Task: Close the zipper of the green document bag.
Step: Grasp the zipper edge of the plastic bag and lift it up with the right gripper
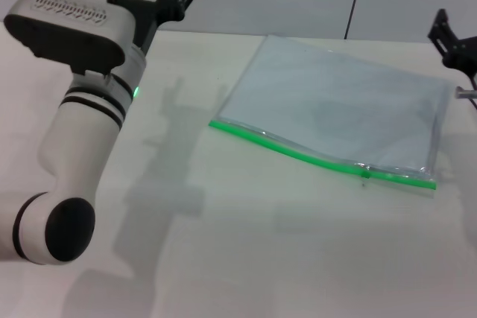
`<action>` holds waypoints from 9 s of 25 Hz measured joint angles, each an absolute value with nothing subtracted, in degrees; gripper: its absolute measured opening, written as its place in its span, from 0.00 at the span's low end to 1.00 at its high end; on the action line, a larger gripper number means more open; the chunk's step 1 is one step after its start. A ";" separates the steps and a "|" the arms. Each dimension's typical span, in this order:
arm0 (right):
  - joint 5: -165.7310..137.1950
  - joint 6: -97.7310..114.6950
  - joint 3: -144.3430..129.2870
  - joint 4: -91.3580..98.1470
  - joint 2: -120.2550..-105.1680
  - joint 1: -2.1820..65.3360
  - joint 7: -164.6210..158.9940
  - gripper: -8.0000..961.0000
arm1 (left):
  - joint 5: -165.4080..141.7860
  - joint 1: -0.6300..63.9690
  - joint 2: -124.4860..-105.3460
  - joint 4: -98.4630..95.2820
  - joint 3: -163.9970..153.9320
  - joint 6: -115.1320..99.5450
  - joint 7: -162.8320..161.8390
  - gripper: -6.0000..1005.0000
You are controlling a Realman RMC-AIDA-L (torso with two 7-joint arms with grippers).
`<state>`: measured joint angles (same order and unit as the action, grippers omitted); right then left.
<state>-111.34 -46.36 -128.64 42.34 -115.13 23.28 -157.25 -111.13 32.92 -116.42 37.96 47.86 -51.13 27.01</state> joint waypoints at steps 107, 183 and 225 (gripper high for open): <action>-141.80 20.79 -106.79 78.09 -116.03 -1.97 -109.80 0.81 | -111.00 29.40 -115.57 33.08 54.61 -41.92 27.60 0.87; -152.05 10.05 -109.72 69.00 -116.54 6.09 -110.26 0.72 | -111.62 30.45 -115.57 33.58 55.98 -39.31 27.60 0.80; -153.89 17.38 -110.87 84.70 -116.23 2.26 -115.80 0.07 | -126.84 26.51 -108.87 55.22 55.14 -18.00 28.27 0.78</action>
<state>-153.89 17.38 -110.87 84.70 -116.23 2.26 -115.80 -126.84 26.51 -108.87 55.22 55.14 -18.00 28.27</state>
